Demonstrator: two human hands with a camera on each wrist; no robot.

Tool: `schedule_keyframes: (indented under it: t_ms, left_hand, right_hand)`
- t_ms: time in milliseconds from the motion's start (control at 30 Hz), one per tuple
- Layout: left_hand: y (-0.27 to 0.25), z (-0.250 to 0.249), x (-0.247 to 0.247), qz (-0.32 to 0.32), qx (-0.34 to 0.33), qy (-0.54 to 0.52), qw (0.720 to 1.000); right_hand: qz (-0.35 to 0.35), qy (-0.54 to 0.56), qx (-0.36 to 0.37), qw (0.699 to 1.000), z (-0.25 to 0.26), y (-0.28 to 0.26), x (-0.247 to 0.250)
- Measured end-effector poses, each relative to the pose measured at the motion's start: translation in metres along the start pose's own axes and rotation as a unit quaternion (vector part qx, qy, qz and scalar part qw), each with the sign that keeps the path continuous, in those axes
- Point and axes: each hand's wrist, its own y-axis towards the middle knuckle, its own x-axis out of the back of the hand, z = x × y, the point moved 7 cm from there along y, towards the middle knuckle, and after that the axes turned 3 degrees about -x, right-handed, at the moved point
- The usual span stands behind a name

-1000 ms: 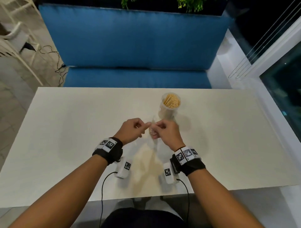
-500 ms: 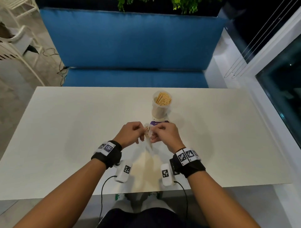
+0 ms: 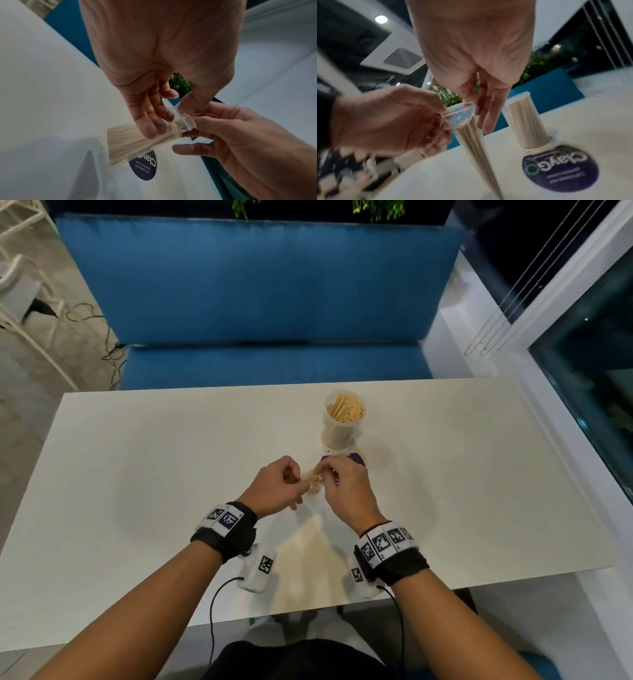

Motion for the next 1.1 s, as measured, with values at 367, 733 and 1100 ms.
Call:
schedule_keyframes:
  t_ms: [367,733,1100]
  left_hand:
    - [0.008,0.041,0.007,0.037,0.135,-0.256,0.957]
    - [0.019,0.042,0.007,0.09,0.07,-0.267,0.957]
    - [0.028,0.059,0.015,0.048,0.074,-0.244,0.966]
  right_hand:
    - [0.02,0.102,-0.033,0.994,0.027,0.015,0.018]
    - [0.046,0.061,-0.022,0.997,0.035,0.027,0.037]
    - [0.108,0.041,-0.11,0.987,0.024,0.037,0.033]
